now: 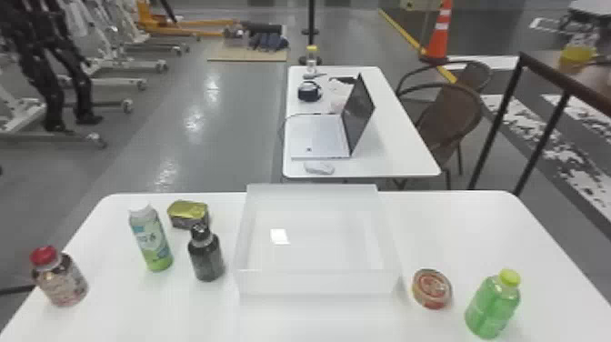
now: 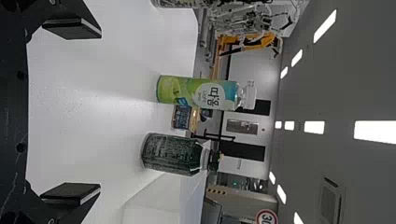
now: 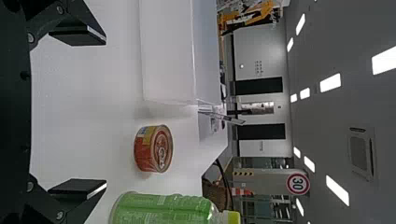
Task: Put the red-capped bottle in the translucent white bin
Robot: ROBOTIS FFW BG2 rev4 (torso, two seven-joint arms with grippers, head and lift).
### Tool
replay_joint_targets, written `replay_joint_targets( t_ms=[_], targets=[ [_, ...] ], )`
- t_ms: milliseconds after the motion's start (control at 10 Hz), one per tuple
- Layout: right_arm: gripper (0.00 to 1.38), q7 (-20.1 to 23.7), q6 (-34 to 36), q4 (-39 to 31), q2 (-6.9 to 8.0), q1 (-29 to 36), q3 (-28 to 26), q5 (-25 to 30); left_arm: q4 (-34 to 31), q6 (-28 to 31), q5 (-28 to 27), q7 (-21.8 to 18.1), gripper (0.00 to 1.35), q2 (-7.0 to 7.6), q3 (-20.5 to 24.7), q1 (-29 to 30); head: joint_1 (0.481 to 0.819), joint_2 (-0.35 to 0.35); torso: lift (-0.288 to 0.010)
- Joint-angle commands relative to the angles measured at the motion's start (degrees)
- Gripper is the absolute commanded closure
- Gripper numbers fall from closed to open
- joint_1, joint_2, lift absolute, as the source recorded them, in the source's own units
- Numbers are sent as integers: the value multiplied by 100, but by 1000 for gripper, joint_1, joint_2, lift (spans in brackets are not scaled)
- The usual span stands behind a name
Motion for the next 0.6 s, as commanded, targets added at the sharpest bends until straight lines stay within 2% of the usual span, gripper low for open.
replay_joint_targets(
  t_ms=[0, 500],
  targets=[
    [205, 0, 0, 0, 0, 0, 0, 8, 1, -1, 0, 0, 142, -9, 0, 0, 549, 0, -100],
    [205, 0, 0, 0, 0, 0, 0, 8, 9, -18, 0, 0, 142, -9, -8, -17, 549, 0, -100]
  ],
)
